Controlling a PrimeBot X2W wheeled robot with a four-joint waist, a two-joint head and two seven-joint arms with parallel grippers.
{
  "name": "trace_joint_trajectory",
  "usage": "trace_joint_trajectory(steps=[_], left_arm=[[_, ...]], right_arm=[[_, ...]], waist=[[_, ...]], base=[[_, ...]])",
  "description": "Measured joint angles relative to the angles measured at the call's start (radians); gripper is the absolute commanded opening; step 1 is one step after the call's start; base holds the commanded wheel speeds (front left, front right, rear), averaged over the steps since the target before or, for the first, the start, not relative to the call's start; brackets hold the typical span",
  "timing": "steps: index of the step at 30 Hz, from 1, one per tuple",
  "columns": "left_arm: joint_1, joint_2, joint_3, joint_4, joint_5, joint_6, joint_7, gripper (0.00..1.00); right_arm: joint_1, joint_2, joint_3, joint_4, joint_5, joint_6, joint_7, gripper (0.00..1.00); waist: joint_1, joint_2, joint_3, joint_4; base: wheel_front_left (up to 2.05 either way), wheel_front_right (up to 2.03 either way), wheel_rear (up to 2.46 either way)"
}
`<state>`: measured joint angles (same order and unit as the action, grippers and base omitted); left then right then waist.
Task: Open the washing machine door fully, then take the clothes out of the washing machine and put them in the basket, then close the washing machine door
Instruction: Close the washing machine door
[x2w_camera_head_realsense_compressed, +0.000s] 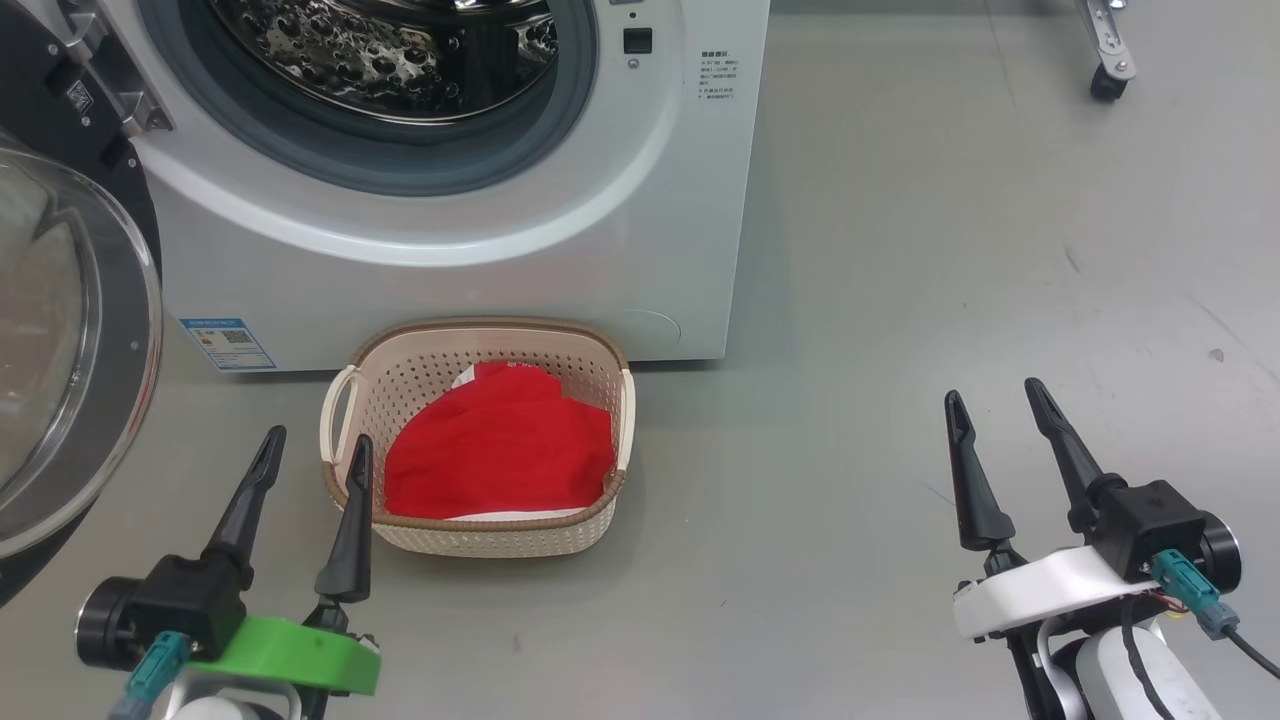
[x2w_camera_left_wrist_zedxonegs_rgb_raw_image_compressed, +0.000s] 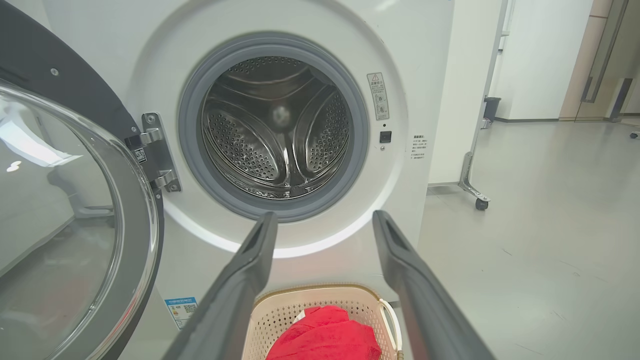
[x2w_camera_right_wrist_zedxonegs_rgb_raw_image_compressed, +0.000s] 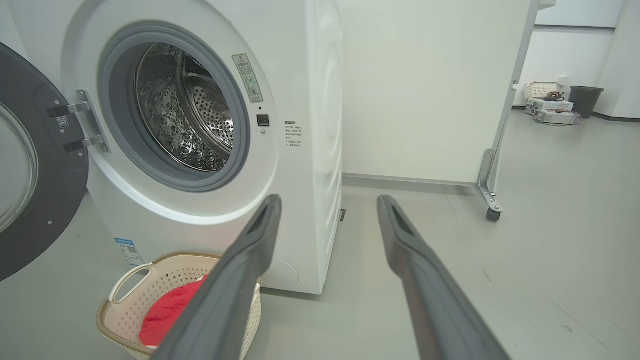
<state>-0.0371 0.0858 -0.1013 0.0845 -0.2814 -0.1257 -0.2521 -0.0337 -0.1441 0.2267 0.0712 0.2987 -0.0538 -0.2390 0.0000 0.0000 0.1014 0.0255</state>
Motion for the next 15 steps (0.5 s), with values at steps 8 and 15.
trace_joint_trajectory(steps=[8, 15], left_arm=[[0.002, -0.001, 0.0, 0.004, 0.0, 0.0, 0.0, 1.0], [0.006, -0.008, -0.023, 0.016, -0.009, 0.0, 0.0, 1.0]], right_arm=[[0.0, 0.0, 0.002, 0.003, 0.001, 0.001, 0.0, 1.0], [0.003, -0.003, 0.0, -0.002, 0.008, 0.002, 0.0, 1.0]], waist=[[0.0, 0.0, -0.011, 0.002], [0.0, 0.0, -0.014, 0.027]], base=[[0.0, 0.0, 0.0], [0.0, 0.0, 0.0]])
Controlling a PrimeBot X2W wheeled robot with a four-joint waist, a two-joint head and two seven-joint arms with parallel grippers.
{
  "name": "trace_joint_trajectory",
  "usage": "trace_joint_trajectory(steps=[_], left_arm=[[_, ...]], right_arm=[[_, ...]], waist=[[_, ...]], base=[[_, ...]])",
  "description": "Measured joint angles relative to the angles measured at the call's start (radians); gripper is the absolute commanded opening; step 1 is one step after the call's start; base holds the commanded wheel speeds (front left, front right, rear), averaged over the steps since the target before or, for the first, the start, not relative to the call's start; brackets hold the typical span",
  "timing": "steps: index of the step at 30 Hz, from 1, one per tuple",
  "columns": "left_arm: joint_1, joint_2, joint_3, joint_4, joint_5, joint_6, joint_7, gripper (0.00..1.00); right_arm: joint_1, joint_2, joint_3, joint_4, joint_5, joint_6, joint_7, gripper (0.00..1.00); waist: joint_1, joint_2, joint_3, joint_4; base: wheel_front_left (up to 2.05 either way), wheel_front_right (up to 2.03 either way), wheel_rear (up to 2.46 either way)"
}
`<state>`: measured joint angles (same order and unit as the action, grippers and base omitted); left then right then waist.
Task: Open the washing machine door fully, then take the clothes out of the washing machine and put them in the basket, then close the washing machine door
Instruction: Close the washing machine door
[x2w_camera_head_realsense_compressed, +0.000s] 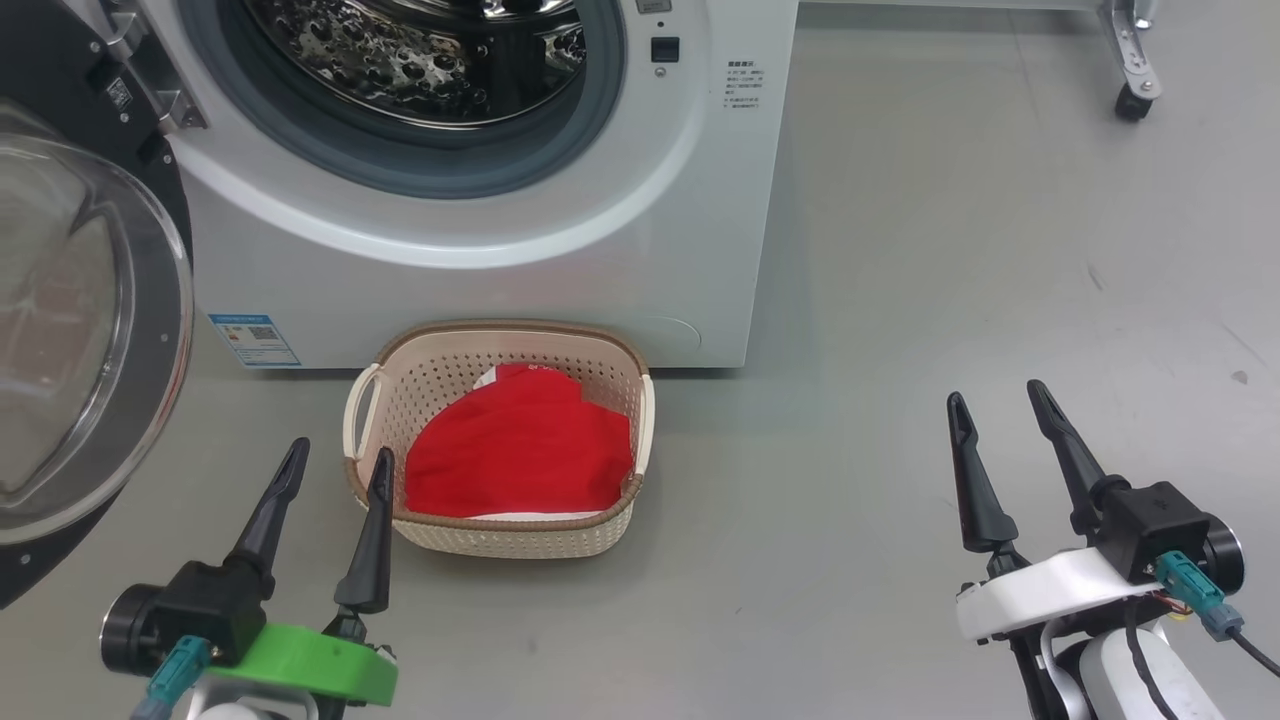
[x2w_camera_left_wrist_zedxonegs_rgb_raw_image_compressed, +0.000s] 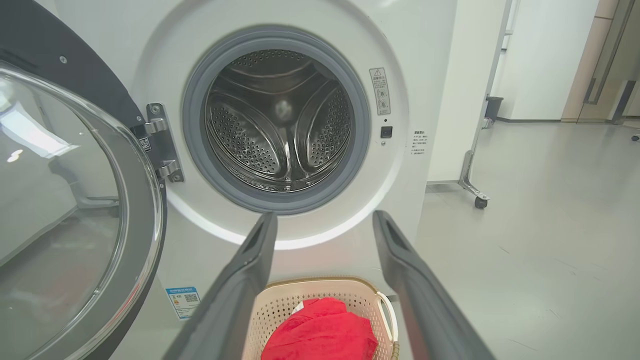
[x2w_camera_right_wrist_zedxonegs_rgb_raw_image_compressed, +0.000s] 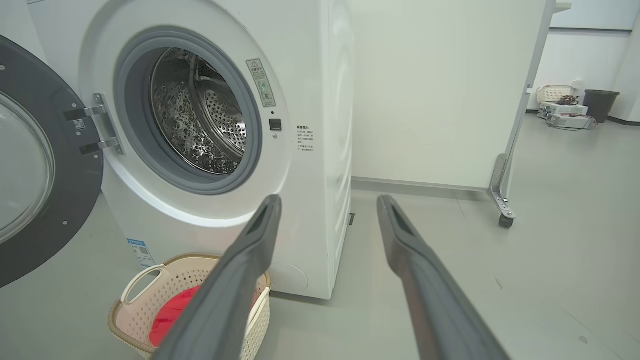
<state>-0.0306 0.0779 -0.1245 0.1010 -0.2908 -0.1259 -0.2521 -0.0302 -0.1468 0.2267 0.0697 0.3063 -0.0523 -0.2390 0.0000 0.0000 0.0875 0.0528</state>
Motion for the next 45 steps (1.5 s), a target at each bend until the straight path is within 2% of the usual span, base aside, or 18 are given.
trace_joint_trajectory(steps=[10, 22, 37, 45], left_arm=[[0.0, -0.006, 0.008, 0.009, -0.015, 0.0, 0.0, 1.0], [0.0, -0.009, 0.023, 0.014, -0.017, 0.0, 0.0, 1.0], [0.002, -0.019, 0.042, 0.028, -0.017, 0.0, 0.0, 1.0], [0.02, -0.02, 0.074, 0.022, -0.017, 0.0, 0.0, 1.0]], right_arm=[[0.003, -0.006, 0.006, -0.01, 0.001, 0.015, 0.0, 1.0], [0.004, -0.012, 0.028, -0.016, 0.001, 0.034, 0.0, 1.0], [0.015, -0.017, 0.031, -0.004, 0.001, 0.042, 0.0, 1.0], [0.016, -0.009, 0.054, -0.003, 0.001, 0.046, 0.001, 1.0]], waist=[[0.0, 0.0, 0.002, 0.083], [0.0, 0.0, 0.008, 0.226], [0.0, 0.0, -0.008, 0.402], [0.0, 0.0, -0.023, 0.461]], base=[[0.0, 0.0, 0.0], [0.0, 0.0, 0.0], [0.0, 0.0, 0.0], [0.0, 0.0, 0.0]])
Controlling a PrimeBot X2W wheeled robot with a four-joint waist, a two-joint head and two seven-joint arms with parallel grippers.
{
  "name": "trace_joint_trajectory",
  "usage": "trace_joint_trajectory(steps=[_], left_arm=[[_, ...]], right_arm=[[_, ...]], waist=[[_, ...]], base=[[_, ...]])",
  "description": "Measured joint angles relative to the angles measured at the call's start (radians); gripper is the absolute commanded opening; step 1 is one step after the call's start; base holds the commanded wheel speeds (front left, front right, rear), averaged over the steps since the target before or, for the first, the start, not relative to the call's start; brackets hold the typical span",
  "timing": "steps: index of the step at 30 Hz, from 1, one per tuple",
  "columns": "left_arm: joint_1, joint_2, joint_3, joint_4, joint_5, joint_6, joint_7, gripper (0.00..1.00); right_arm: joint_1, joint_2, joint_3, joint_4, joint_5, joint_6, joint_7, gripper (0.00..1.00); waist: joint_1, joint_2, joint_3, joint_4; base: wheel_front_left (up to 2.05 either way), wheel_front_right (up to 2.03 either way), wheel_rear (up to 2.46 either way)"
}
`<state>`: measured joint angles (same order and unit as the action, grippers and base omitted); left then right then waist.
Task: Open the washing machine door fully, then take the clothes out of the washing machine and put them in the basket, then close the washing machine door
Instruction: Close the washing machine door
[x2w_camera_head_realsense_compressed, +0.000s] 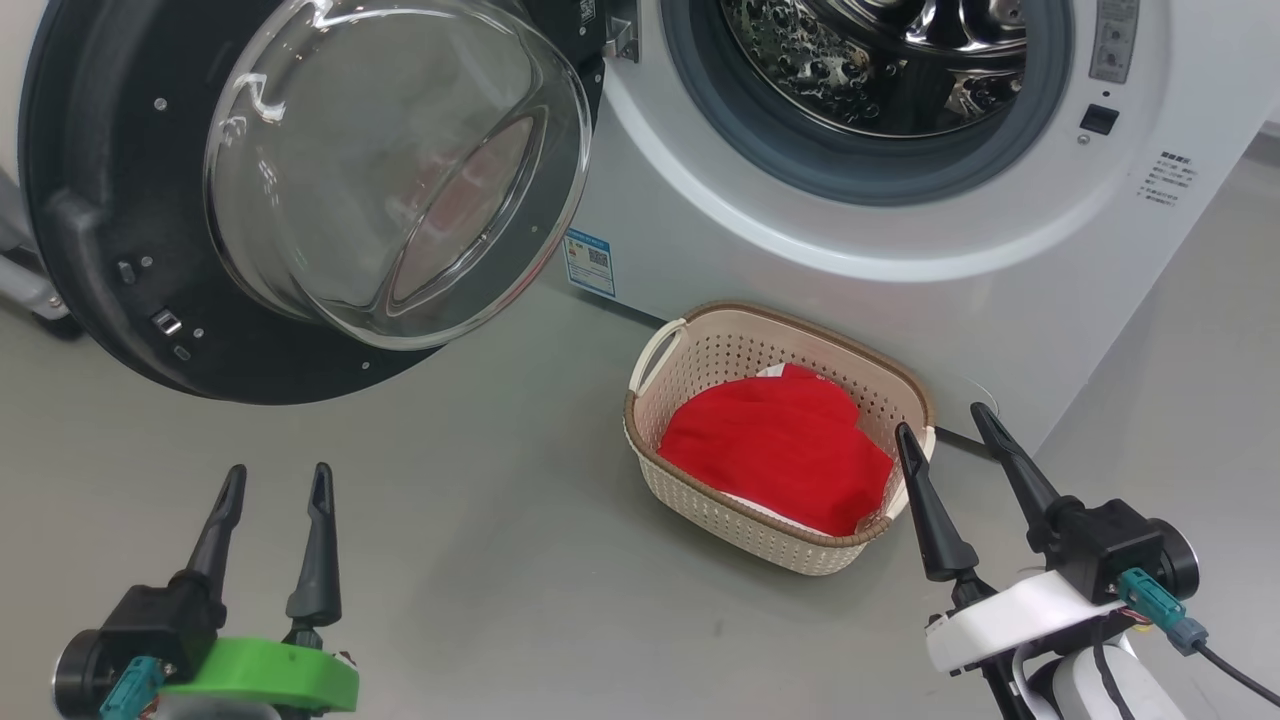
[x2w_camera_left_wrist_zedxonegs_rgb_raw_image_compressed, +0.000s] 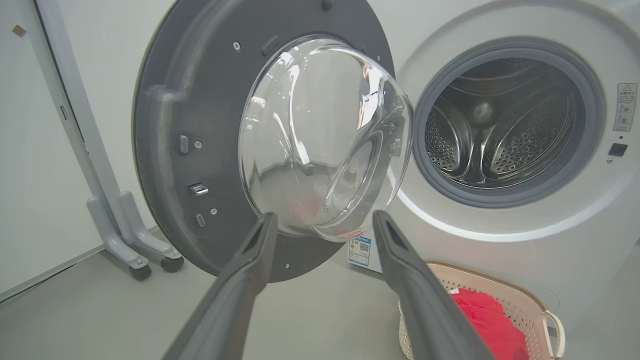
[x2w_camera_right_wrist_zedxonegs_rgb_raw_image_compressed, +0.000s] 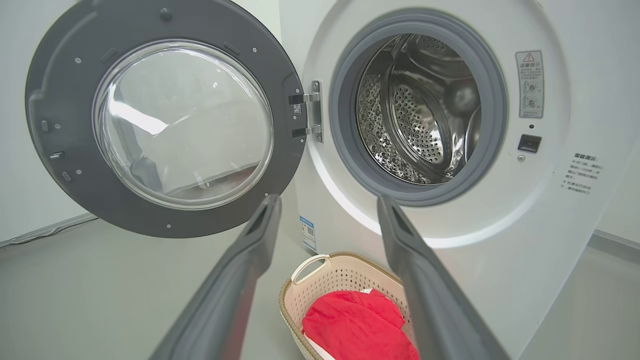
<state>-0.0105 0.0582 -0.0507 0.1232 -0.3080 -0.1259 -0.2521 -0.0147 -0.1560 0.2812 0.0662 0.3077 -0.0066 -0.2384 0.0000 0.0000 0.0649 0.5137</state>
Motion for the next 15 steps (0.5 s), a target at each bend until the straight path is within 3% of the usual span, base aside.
trace_joint_trajectory(steps=[15], left_arm=[[0.017, -0.004, 0.038, -0.022, 0.0, 0.0, 0.0, 1.0]], right_arm=[[-0.005, 0.002, 0.016, 0.007, 0.0, 0.014, 0.013, 1.0]], waist=[[0.0, 0.0, 0.01, 0.016]], base=[[0.0, 0.0, 0.0]])
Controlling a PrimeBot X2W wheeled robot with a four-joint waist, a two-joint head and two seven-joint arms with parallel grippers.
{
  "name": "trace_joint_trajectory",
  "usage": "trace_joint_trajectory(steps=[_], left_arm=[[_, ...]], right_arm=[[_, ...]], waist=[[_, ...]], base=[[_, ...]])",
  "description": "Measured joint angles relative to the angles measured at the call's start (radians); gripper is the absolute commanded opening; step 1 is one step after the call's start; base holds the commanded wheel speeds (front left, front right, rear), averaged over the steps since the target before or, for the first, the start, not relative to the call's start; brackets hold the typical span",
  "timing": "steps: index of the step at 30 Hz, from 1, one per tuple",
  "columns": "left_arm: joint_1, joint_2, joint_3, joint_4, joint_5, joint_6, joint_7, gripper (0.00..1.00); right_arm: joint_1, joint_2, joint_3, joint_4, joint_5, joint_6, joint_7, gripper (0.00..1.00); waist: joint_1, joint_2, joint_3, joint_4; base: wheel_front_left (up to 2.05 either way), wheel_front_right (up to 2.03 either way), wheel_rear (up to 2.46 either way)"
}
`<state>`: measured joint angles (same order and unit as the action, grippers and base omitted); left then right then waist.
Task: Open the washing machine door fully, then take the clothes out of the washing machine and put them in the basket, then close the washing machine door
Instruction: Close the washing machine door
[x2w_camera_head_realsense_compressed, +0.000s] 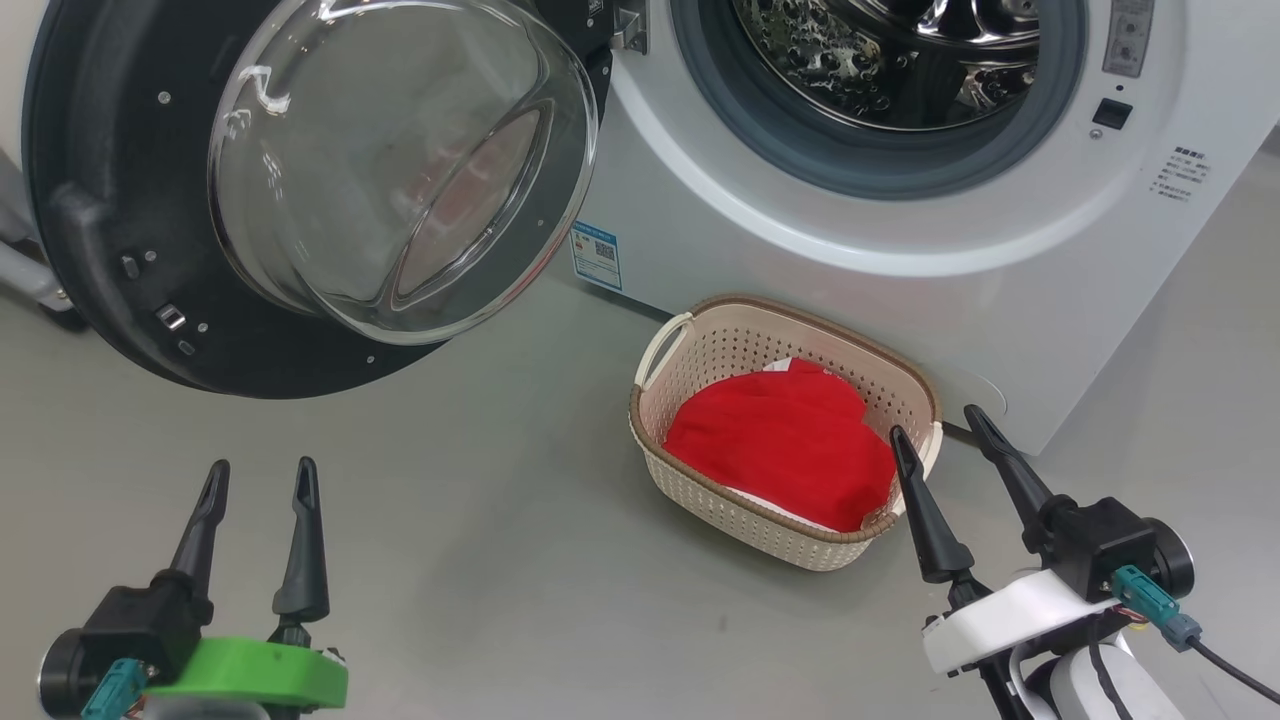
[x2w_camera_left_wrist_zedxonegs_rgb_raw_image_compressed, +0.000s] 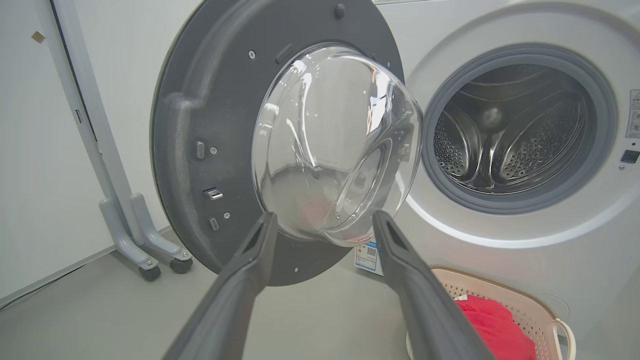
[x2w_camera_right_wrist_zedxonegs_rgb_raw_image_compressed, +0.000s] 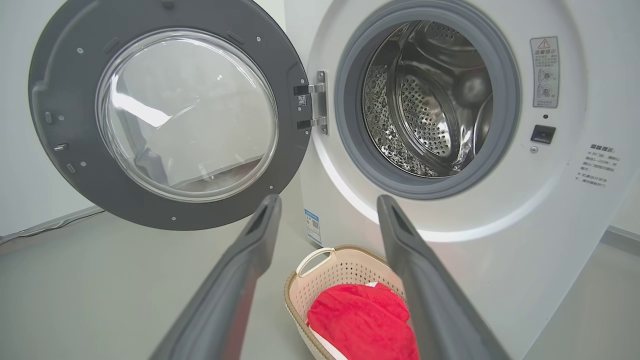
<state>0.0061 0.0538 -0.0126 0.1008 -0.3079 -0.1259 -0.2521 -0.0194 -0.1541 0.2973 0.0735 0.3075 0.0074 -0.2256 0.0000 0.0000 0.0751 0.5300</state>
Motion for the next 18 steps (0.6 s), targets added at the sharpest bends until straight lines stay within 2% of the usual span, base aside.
trace_joint_trajectory(steps=[18], left_arm=[[0.001, -0.004, 0.002, -0.004, 0.003, 0.0, 0.0, 1.0]], right_arm=[[-0.004, 0.0, 0.0, 0.014, 0.0, 0.0, 0.0, 1.0]], waist=[[0.0, 0.0, 0.0, -0.002]], base=[[0.0, 0.0, 0.0]])
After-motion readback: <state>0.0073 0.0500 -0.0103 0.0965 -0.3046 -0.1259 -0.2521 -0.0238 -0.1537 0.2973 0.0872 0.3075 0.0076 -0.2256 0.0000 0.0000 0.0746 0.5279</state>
